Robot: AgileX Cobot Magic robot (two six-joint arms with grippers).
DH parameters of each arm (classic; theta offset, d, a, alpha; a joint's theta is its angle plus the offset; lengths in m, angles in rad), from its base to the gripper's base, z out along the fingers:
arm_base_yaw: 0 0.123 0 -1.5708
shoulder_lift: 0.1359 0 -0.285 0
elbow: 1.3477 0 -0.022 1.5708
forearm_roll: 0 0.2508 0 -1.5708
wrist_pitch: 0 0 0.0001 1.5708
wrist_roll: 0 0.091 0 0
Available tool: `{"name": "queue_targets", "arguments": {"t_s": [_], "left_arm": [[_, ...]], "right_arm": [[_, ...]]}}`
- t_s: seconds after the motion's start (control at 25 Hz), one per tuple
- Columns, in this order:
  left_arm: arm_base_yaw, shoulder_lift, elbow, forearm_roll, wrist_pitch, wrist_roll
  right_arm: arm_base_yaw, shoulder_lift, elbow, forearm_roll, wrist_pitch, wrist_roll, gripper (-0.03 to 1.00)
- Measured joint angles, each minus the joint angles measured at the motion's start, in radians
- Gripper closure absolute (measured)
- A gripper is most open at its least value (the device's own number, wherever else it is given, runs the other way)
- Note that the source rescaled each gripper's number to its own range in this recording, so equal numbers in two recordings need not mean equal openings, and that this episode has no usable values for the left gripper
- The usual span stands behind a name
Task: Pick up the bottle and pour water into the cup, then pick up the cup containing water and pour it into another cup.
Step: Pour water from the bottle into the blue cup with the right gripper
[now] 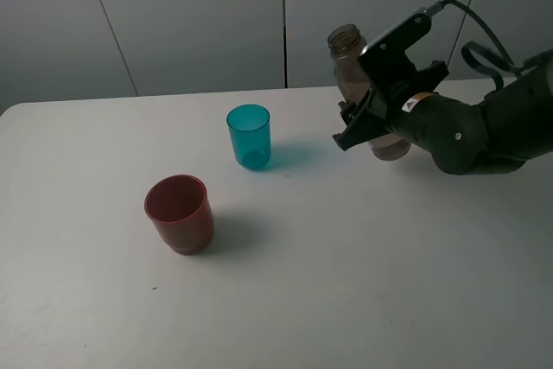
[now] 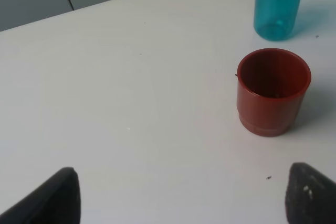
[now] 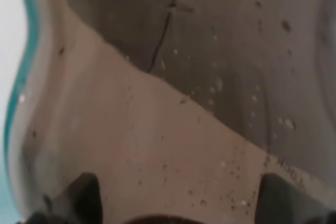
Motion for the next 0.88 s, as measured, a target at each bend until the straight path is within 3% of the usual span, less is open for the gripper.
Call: {"name": "queue_targets", "arguments": {"t_s": [0.2, 0.52, 0.88], "left_arm": [[0.0, 0.0, 0.0, 0.0, 0.0, 0.0], [0.0, 0.0, 0.0, 0.0, 0.0, -0.002], [0.0, 0.0, 0.0, 0.0, 0.0, -0.002]], "right_arm": [[0.013, -0.004, -0.084, 0.022, 0.121, -0.163, 0.96], [0.027, 0.02, -0.228, 0.04, 0.203, -0.428, 0.96], [0.032, 0.142, -0.334, 0.222, 0.221, -0.83, 0.96]]}}
